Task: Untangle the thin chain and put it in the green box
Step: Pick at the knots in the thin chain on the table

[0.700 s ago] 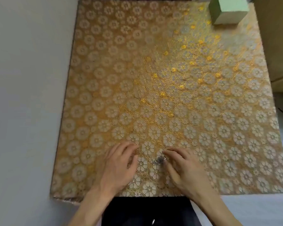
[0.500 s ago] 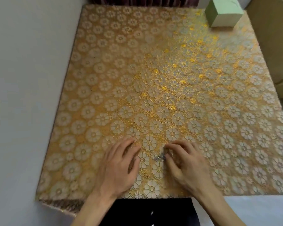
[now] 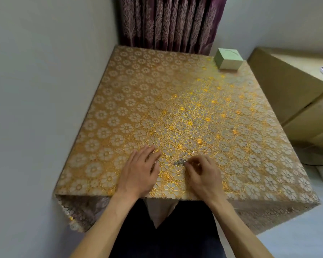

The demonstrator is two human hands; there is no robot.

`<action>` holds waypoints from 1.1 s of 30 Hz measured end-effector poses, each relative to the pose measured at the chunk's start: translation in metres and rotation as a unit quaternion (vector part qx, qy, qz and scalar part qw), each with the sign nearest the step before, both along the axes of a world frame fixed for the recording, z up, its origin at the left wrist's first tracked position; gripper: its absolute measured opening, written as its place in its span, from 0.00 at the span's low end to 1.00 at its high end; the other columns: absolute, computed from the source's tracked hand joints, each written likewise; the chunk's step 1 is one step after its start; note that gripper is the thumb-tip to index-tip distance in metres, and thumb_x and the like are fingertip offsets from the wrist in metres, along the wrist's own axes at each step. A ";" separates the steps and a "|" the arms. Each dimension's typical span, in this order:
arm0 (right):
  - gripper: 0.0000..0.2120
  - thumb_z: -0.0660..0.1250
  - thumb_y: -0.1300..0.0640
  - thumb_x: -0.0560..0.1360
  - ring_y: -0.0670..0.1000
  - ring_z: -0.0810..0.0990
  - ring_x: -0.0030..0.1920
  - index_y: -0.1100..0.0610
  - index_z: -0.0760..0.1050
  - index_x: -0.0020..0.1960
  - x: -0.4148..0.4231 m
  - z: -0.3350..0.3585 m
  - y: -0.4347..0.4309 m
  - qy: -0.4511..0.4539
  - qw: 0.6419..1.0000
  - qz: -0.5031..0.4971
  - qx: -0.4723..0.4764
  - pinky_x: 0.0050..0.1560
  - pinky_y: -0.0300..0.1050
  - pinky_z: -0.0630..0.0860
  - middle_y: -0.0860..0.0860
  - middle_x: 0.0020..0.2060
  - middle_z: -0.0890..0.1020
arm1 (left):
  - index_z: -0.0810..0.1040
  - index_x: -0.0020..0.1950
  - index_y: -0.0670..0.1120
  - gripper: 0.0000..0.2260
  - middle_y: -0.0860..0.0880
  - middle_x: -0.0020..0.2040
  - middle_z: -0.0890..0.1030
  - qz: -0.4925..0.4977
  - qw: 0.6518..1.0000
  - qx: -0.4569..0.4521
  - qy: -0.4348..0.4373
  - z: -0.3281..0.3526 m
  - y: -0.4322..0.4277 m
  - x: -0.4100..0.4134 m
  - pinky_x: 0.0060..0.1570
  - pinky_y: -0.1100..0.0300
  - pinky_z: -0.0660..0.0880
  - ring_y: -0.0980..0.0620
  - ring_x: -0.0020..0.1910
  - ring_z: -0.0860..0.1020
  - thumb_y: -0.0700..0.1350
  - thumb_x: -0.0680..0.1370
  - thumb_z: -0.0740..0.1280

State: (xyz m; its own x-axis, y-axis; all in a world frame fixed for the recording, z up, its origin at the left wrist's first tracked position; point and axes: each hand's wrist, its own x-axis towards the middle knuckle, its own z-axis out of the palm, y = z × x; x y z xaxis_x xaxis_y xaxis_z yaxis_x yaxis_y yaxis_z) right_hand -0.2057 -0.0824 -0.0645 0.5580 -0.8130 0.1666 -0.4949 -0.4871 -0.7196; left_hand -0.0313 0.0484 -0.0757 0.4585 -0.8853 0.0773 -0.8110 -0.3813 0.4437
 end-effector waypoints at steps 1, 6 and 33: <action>0.04 0.74 0.57 0.75 0.41 0.81 0.44 0.50 0.81 0.46 -0.002 0.005 0.002 -0.020 0.999 -0.008 0.033 0.47 0.34 0.75 0.42 0.44 0.82 | 0.65 0.78 0.57 0.21 0.57 0.80 0.61 0.002 1.000 -0.002 0.000 0.000 0.000 0.000 0.78 0.56 0.42 0.56 0.80 0.54 0.56 0.85 0.53; 0.04 0.75 0.57 0.75 0.43 0.84 0.42 0.49 0.82 0.45 -0.019 0.012 0.011 -0.122 0.977 -0.050 0.167 0.46 0.37 0.79 0.43 0.41 0.85 | 0.65 0.77 0.57 0.21 0.57 0.79 0.61 0.005 1.000 -0.008 0.004 -0.003 -0.001 -0.001 0.78 0.56 0.43 0.57 0.80 0.54 0.57 0.85 0.53; 0.03 0.74 0.59 0.76 0.46 0.84 0.40 0.53 0.81 0.48 -0.018 0.013 -0.010 -0.160 0.923 -0.076 0.343 0.45 0.47 0.82 0.47 0.38 0.85 | 0.82 0.48 0.57 0.04 0.63 0.46 0.81 -0.052 0.984 -0.064 0.160 0.025 -0.041 -0.036 0.55 0.60 0.72 0.61 0.52 0.76 0.54 0.78 0.70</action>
